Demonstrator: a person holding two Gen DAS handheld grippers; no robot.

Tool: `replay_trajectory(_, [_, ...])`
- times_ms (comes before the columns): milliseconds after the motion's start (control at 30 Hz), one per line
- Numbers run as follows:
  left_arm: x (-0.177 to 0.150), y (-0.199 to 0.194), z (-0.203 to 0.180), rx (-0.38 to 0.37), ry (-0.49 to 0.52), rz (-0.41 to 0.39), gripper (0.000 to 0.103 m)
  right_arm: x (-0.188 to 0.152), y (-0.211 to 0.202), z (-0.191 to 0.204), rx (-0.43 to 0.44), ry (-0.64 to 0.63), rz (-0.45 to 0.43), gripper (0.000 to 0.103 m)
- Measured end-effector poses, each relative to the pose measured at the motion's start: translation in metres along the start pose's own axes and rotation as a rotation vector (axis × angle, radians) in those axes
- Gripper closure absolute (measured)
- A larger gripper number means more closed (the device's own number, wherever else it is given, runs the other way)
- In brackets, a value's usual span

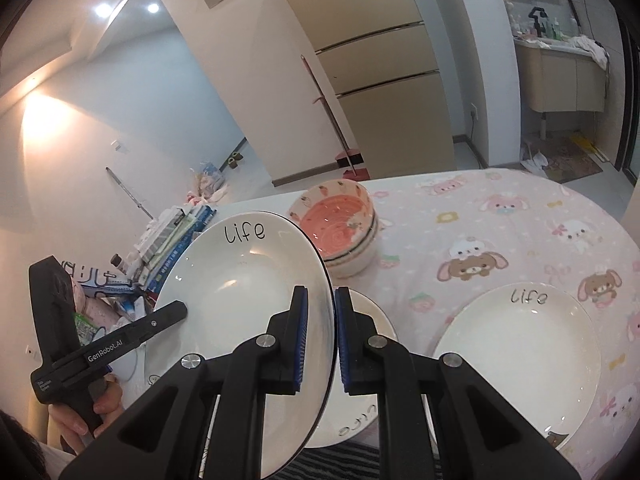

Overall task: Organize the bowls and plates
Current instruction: 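Lift the 'Life' plate with the left tool and carry it over the other plate, then lower the plate onto the other white plate and open the left tool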

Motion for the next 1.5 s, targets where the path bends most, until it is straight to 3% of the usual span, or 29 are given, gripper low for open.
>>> replay_trajectory(67, [-0.005, 0.006, -0.007, 0.015, 0.026, 0.003, 0.083, -0.007, 0.006, -0.005, -0.011, -0.005, 0.02, 0.085])
replay_trajectory(900, [-0.038, 0.072, -0.004, 0.114, 0.097, 0.095, 0.079, -0.052, 0.068, -0.053, -0.088, 0.061, 0.13, 0.085])
replay_trajectory(1267, [-0.045, 0.082, -0.012, 0.211, 0.163, 0.068, 0.079, -0.06, 0.077, -0.051, -0.155, 0.014, 0.151, 0.085])
replay_trajectory(1500, [-0.046, 0.082, -0.016, 0.22, 0.189, 0.042, 0.079, -0.063, 0.081, -0.056, -0.191, 0.018, 0.178, 0.085])
Point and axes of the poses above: each gripper's, at about its wrist camera, not at the fingertips, and y roughly the way its jaws point, z to its left, x to its top, the point moved 1 cm from there along y, roughly the way its jaws point, and after that the axes turned 15 degrees about x, right-handed, at the moved point
